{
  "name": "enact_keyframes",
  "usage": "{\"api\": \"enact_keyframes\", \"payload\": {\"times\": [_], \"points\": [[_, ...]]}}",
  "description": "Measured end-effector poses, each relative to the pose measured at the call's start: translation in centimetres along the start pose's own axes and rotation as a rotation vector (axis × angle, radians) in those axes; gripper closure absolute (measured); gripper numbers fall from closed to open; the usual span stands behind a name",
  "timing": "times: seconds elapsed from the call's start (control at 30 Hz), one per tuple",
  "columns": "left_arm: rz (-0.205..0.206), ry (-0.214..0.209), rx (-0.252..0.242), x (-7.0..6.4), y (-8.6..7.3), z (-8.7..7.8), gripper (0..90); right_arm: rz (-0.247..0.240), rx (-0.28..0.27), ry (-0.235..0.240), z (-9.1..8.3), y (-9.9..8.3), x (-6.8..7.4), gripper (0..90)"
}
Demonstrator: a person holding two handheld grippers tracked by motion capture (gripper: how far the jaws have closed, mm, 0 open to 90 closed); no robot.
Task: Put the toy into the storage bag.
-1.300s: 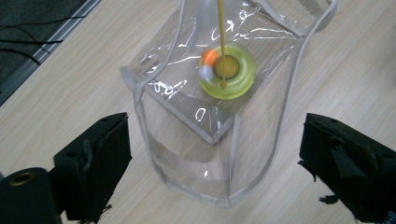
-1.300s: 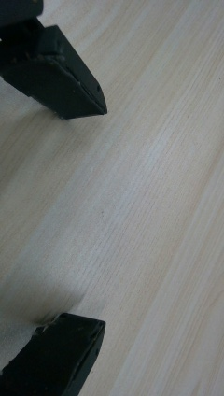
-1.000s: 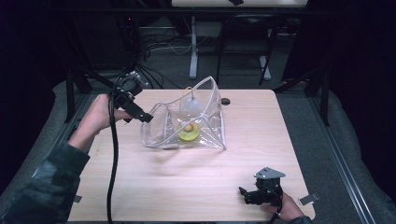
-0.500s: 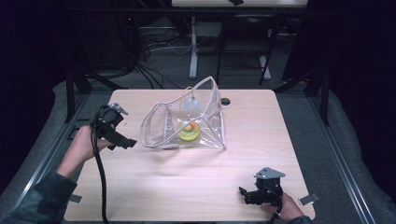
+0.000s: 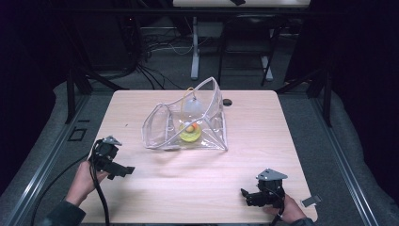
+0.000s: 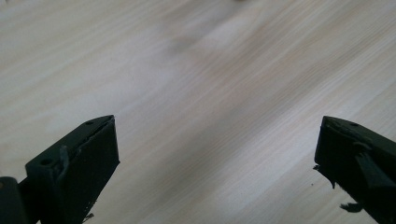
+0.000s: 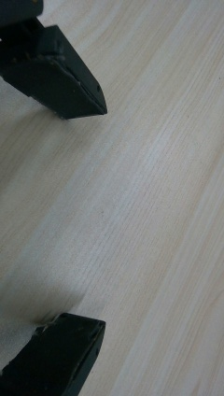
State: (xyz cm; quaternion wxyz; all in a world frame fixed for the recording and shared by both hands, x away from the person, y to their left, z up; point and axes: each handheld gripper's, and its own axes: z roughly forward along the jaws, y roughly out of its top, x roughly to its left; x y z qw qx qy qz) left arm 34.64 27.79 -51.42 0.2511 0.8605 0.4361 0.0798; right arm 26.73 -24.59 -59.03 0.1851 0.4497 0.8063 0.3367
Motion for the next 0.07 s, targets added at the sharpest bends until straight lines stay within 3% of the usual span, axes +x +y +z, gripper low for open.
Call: {"api": "enact_keyframes", "payload": {"times": [0.07], "points": [[0.001,0.006,0.021,0.09,-0.45,0.41,0.0,0.000,-0.001,0.000,0.01,0.00,0.00,0.0]]}}
